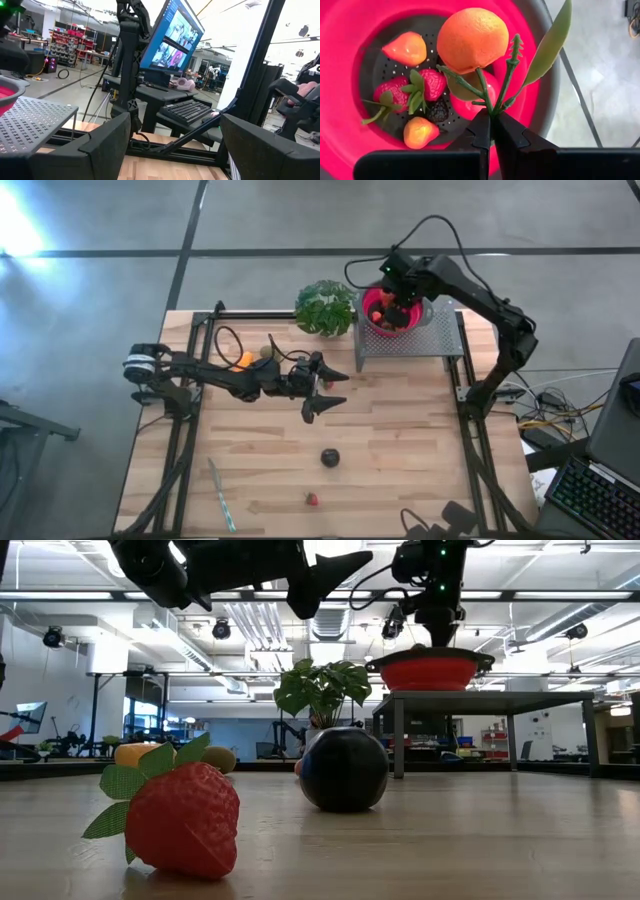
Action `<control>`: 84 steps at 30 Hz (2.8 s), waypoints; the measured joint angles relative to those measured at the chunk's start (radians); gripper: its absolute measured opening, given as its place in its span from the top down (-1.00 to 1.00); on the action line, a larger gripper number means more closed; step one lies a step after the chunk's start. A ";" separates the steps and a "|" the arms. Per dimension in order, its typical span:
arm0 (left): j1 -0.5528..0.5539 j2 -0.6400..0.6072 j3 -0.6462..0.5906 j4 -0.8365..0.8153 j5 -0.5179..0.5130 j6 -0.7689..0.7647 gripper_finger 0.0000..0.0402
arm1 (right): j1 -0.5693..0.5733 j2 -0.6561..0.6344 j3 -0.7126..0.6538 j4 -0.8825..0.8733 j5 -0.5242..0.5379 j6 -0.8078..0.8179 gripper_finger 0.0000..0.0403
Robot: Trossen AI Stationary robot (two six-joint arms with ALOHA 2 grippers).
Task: Pick & Place Fruit
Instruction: Put the orange into the red strainer bowl on the shelf, then put the strawberry into the red strainer bowl on the shelf
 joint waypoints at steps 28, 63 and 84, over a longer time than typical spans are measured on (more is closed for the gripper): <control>0.000 0.000 0.000 0.000 0.000 0.001 -0.56 | -0.005 0.001 -0.073 0.006 0.000 -0.032 0.57; 0.000 0.000 0.000 -0.223 0.073 0.005 -0.56 | 0.342 -0.195 0.144 -0.223 -0.010 0.189 0.36; -0.069 -0.003 0.005 -0.826 -0.173 0.060 -0.53 | 0.637 -0.463 -0.314 -0.004 -0.007 0.351 0.53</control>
